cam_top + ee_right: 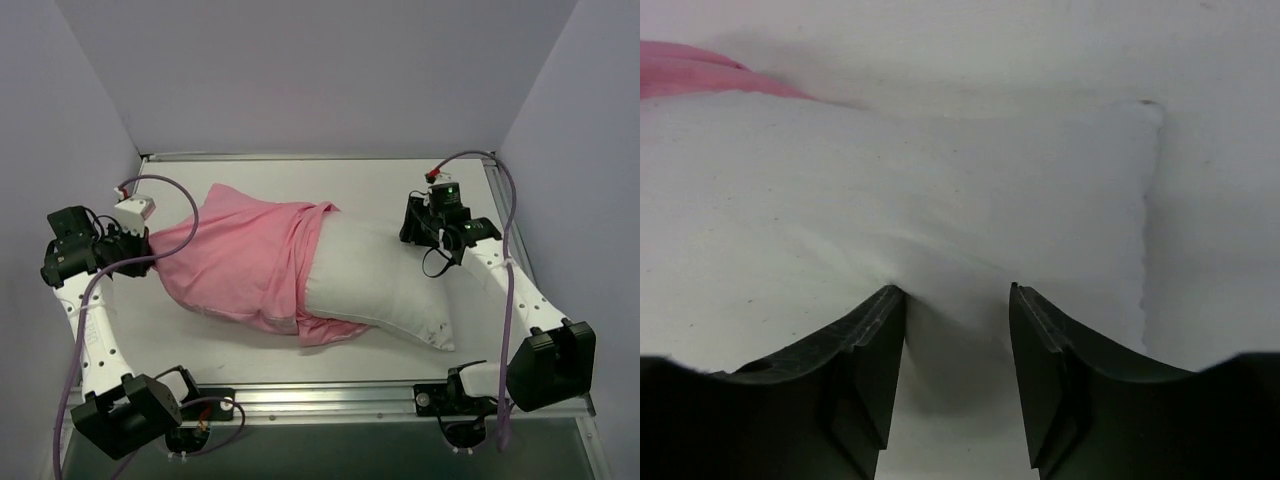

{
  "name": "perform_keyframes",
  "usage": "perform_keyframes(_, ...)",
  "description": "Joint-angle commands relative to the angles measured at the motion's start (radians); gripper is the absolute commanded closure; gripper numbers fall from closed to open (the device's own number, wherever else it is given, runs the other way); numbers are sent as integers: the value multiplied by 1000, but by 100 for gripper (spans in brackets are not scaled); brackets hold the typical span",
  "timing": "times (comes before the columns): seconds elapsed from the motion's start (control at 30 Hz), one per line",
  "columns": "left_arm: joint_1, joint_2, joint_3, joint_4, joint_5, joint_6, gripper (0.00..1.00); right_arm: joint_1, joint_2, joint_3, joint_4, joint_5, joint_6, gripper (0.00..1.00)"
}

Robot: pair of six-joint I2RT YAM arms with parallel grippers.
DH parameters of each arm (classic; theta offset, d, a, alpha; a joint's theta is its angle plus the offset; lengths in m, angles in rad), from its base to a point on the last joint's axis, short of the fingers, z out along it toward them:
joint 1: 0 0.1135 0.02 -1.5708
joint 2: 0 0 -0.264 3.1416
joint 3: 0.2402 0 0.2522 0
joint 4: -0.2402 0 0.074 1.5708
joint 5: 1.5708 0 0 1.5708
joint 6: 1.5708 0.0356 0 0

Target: Remove the pillowcase from the pillow

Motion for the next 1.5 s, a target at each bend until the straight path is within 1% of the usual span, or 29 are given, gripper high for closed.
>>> perform_keyframes(0.0, -70, -14, 103, 9, 107, -85, 98, 30, 44, 145, -233, 219, -77, 53)
perform_keyframes(0.07, -136, -17, 129, 12, 100, -124, 98, 86, 50, 259, -284, 305, -74, 50)
perform_keyframes(0.1, -153, -22, 137, 18, 97, -136, 98, 118, 56, 302, -339, 391, -68, 50)
perform_keyframes(0.13, -168, -22, 146, 18, 99, -144, 98, 185, 63, 387, -367, 433, -60, 48)
perform_keyframes(0.2, -203, -22, 170, 21, 97, -168, 98, 245, 87, 461, -449, 520, -29, 46)
perform_keyframes(0.23, -213, -22, 178, 21, 97, -174, 98, 306, 96, 516, -473, 546, -20, 46)
perform_keyframes(0.3, -234, -25, 195, 21, 94, -193, 98, 375, 130, 546, -545, 624, 24, 46)
perform_keyframes(0.33, -242, -26, 198, 23, 94, -200, 98, 446, 141, 552, -562, 645, 43, 47)
perform_keyframes(0.4, -259, -33, 206, 27, 84, -216, 98, 507, 173, 529, -576, 660, 95, 53)
perform_keyframes(0.43, -263, -34, 217, 29, 80, -222, 98, 529, 181, 506, -559, 624, 106, 65)
perform_keyframes(0.5, -276, -40, 235, 29, 80, -243, 98, 557, 201, 408, -477, 571, 129, 83)
perform_keyframes(0.53, -280, -42, 259, 32, 82, -256, 98, 560, 207, 373, -440, 504, 146, 98)
perform_keyframes(0.57, -285, -46, 276, 37, 88, -277, 98, 567, 216, 301, -397, 479, 153, 100)
perform_keyframes(0.6, -289, -49, 293, 43, 90, -289, 98, 574, 224, 265, -316, 462, 166, 100)
perform_keyframes(0.73, -309, -34, 445, 67, 99, -372, 98, 580, 320, 126, -177, 412, 199, 100)
perform_keyframes(0.77, -311, -20, 547, 64, 99, -412, 98, 578, 373, 104, -162, 418, 204, 100)
perform_keyframes(0.83, -311, 29, 664, 66, 79, -453, 98, 561, 426, 41, -128, 431, 210, 100)
perform_keyframes(0.87, -311, 65, 791, 70, 68, -487, 98, 548, 475, 23, -122, 456, 216, 100)
perform_keyframes(0.93, -311, 108, 931, 67, 27, -512, 98, 502, 520, -9, -115, 464, 219, 100)
perform_keyframes(0.97, -311, 160, 1007, 54, 10, -530, 98, 489, 547, -17, -114, 464, 218, 100)
perform_keyframes(1.0, -311, 191, 1168, 44, -8, -539, 98, 477, 553, -23, -109, 456, 216, 100)
perform_keyframes(1.07, -309, 281, 1336, 14, -79, -555, 98, 446, 543, -31, -102, 450, 212, 100)
perform_keyframes(1.1, -308, 309, 1475, 9, -108, -558, 98, 436, 537, -28, -103, 456, 209, 100)
perform_keyframes(1.13, -309, 331, 1525, 11, -140, -558, 98, 410, 532, -25, -108, 459, 204, 100)
perform_keyframes(1.2, -308, 354, 1571, 47, -225, -558, 98, 380, 526, -8, -129, 471, 181, 100)
perform_keyframes(1.3, -308, 336, 1533, 124, -336, -569, 98, 319, 541, 7, -163, 496, 158, 100)
perform_keyframes(1.37, -306, 334, 1527, 164, -402, -569, 98, 250, 544, -9, -134, 426, 131, 100)
perform_keyframes(1.4, -303, 339, 1537, 175, -467, -563, 98, 230, 549, -9, -132, 412, 124, 100)
perform_keyframes(1.47, -299, 352, 1585, 204, -508, -538, 98, 180, 573, -2, -137, 383, 101, 100)
